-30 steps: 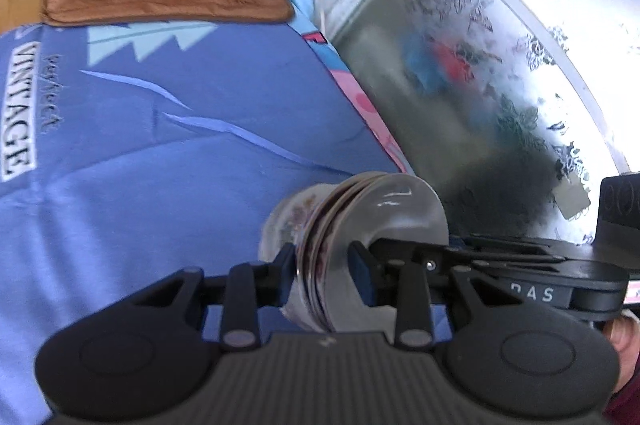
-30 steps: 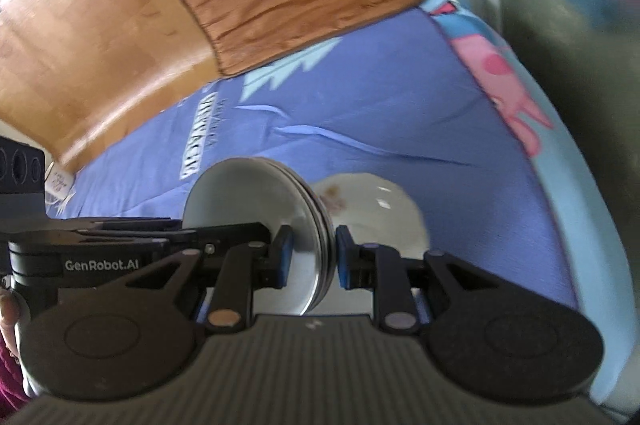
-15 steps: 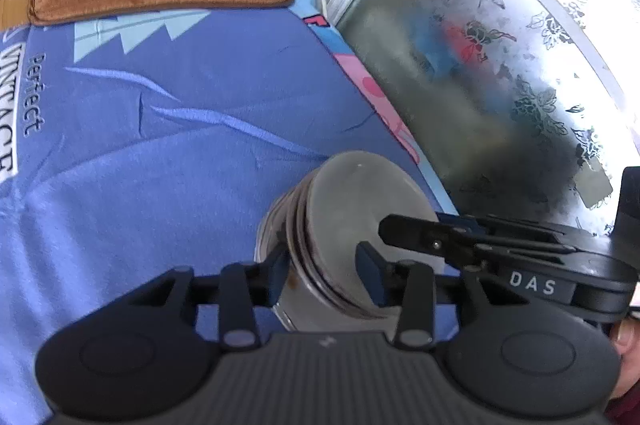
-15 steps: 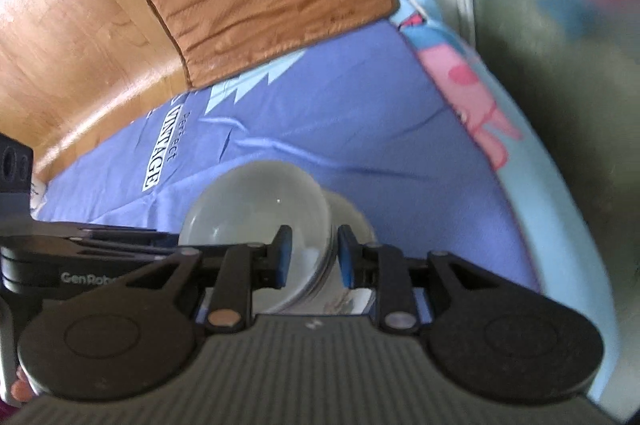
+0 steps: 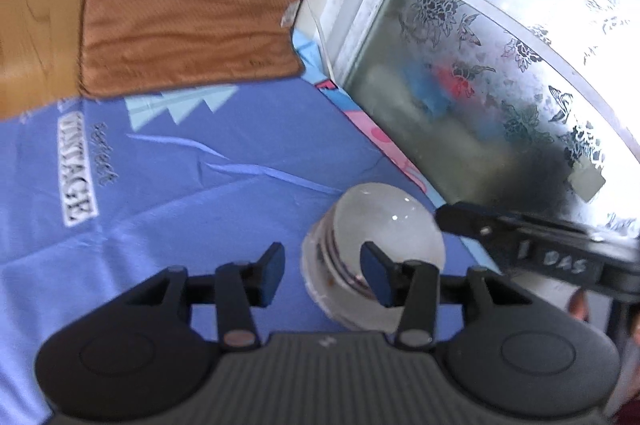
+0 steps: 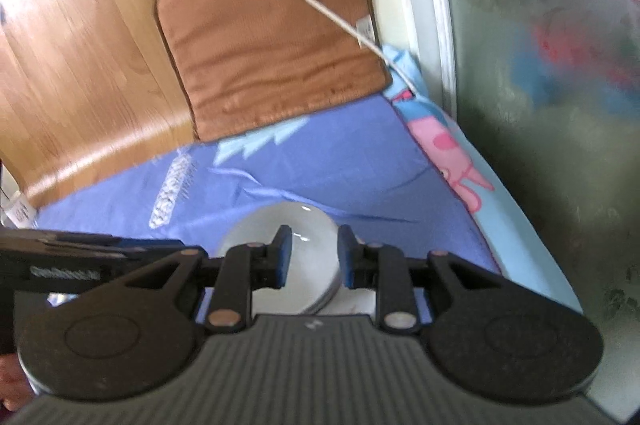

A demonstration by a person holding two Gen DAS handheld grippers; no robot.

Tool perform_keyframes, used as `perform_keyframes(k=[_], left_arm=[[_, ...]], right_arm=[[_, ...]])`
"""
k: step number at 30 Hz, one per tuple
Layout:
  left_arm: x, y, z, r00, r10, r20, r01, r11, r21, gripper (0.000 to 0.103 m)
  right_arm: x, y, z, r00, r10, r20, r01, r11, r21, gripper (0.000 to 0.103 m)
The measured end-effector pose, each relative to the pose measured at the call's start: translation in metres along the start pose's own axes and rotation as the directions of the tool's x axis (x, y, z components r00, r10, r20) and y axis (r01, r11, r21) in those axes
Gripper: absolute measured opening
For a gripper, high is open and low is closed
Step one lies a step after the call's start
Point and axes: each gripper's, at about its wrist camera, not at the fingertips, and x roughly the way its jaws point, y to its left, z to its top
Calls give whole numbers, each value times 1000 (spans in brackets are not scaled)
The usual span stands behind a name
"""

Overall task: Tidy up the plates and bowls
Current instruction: 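Lower the bowl stack onto the flowered plates and open the right gripper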

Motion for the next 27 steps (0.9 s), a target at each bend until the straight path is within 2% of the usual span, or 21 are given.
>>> perform_keyframes(k=[6, 10, 16, 18, 23, 27], left_arm=[[-23, 1, -22, 994, 75, 80, -81, 993, 80, 43], [-36, 11, -39, 984, 126, 123, -138, 986, 93, 46], [-53, 28, -63, 961, 208, 180, -226, 971, 82, 55], [-58, 34, -70, 952, 232, 198, -251, 965, 80, 59], [-72, 49, -86, 930, 281, 236, -301, 952, 56, 79], [-83, 60, -94, 908, 325, 263, -344, 939, 28, 79]], right_arm=[[-21, 23, -20, 995, 33, 96, -37, 998, 42, 31], [-22, 42, -40, 992, 9, 126, -15, 999, 44, 36], [-19, 61, -79, 986, -47, 158, 24, 989, 144, 41], [-16, 68, -90, 985, -69, 159, 43, 986, 160, 51], [-14, 85, -100, 982, -84, 171, 54, 983, 174, 56], [-13, 97, -103, 978, -79, 192, 45, 984, 173, 57]])
